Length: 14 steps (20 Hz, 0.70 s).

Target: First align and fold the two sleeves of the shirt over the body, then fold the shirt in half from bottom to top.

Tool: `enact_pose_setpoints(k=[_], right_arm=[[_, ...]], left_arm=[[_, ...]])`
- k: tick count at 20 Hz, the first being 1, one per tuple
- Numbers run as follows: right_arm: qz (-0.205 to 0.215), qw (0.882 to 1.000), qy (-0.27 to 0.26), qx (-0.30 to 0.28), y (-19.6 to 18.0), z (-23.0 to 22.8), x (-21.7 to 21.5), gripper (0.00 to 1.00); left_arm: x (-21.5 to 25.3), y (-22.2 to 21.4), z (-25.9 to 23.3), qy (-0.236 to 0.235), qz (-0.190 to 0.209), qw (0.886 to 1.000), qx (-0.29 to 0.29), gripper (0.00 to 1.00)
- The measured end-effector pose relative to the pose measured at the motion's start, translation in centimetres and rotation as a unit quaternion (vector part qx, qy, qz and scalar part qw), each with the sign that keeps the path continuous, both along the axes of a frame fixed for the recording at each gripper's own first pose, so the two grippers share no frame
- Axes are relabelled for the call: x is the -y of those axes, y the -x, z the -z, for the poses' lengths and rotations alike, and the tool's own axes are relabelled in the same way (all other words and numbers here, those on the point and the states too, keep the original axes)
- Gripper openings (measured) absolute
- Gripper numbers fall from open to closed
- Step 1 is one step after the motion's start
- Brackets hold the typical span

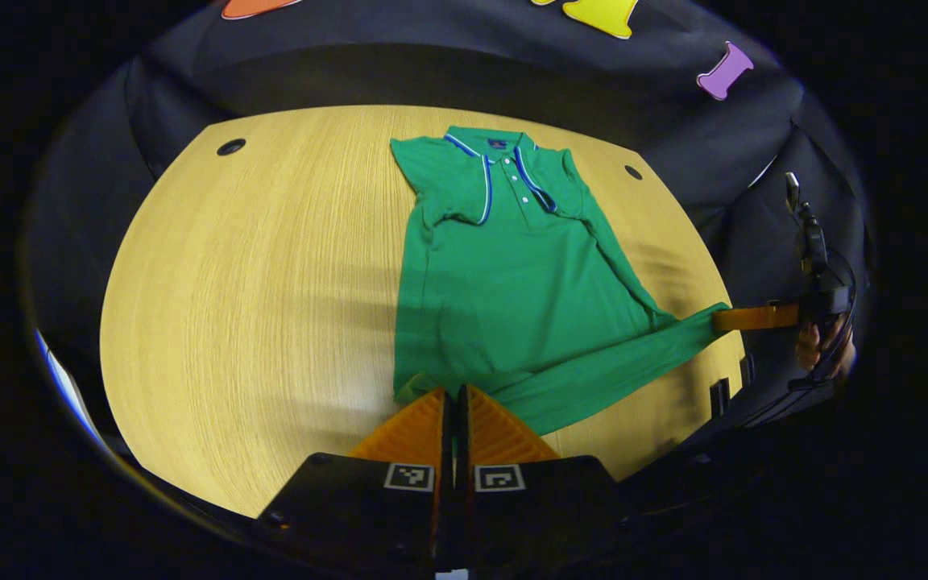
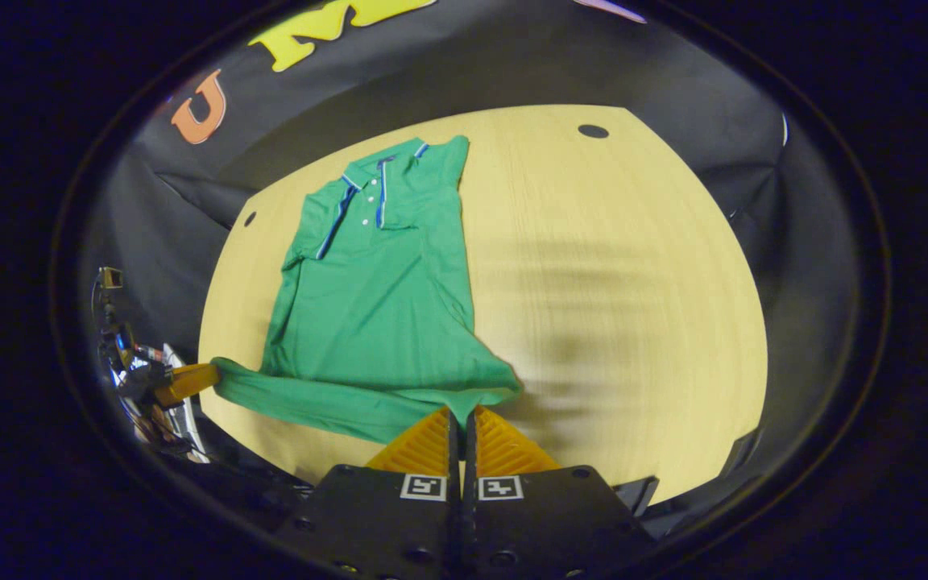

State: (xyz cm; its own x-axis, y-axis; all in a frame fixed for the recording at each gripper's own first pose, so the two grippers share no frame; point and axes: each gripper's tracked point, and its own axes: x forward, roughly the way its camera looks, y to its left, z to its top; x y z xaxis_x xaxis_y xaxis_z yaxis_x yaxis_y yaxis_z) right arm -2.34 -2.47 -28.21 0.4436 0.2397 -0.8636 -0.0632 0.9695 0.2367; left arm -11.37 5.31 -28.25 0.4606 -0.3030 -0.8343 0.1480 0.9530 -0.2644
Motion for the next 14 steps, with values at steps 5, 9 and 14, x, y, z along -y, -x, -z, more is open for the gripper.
enact_pose_setpoints(k=[5,9,14], right_arm=[[-0.020,0.998,0.025,0.060,-4.9,-3.1,-0.1,0.00],[-0.015,0.995,0.032,0.097,-8.4,-5.0,-1.0,0.00],[-0.015,0.988,0.049,0.144,-13.6,-7.7,-2.0,0.00]], left_arm=[[-0.5,-5.1,-1.8,-0.015,-0.003,0.999,0.049,0.06],[-0.7,-10.9,-3.6,-0.023,-0.013,0.995,0.094,0.06],[0.2,-17.2,-5.9,-0.026,-0.028,0.989,0.143,0.06]])
